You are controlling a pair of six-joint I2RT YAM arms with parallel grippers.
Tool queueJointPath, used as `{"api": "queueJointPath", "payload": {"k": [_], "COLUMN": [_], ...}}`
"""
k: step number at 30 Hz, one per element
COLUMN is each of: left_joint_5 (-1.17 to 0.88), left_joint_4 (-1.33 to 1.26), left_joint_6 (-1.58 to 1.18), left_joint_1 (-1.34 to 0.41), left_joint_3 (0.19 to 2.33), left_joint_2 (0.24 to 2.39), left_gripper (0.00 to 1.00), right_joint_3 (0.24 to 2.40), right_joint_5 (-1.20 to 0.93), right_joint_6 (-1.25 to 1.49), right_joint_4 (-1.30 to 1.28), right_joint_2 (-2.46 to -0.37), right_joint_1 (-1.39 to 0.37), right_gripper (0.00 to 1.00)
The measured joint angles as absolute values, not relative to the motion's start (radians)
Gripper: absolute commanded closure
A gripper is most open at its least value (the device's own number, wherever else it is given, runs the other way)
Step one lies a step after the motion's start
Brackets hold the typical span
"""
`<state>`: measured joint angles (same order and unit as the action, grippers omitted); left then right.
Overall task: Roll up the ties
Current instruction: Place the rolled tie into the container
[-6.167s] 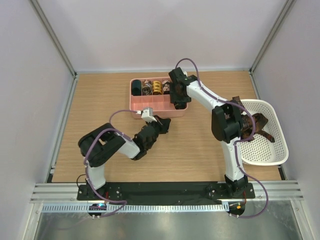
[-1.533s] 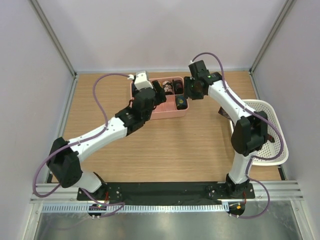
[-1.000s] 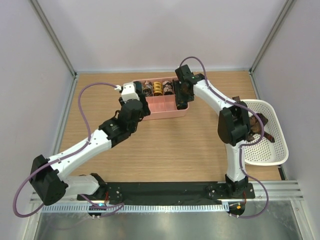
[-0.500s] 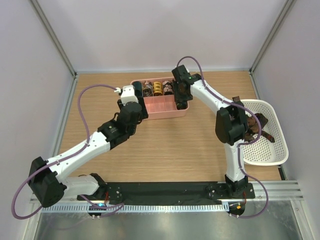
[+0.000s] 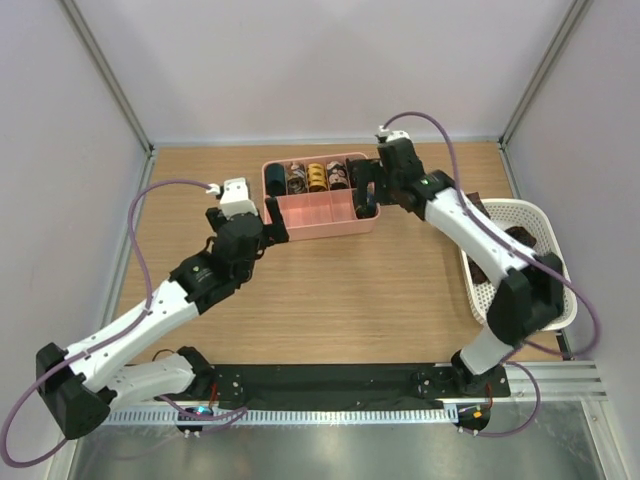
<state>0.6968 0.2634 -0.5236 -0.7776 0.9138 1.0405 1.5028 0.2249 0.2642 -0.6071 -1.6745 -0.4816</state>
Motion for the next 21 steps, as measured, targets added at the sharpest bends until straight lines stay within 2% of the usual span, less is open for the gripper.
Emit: {"api": "queueJointPath", "payload": {"k": [5,8,15,21], "left_joint_5": [0.692,0.678,0.607,0.547], "left_joint_4": [0.300,0.281,0.166,0.070], "left_joint_6": [-0.578,-0.595,-0.539,-0.484], "left_joint_1": [-0.778,-0.778,-0.778,-0.778], "left_joint_3": [0.815,0.685,0.335,0.224], "left_joint_2": [0.936,0.850,0.591,0.498], "left_gripper": [0.00,0.00,0.00,0.00], "right_joint_3": [1.048,0.826,0.484,0.358], "right_joint_5": [0.209,0.203,0.208,0.206], "right_joint_6": [0.269,0.279,0.327,0.340], "right_joint_4": [-0.349,-0.248,-0.107,-0.002], "right_joint_2": [-1.246,-1.076,-0.883,-0.792], "right_joint_1": [-0.480,-0.480,-0.480,-0.480], "right_gripper": [0.00,0.00,0.00,0.00]}}
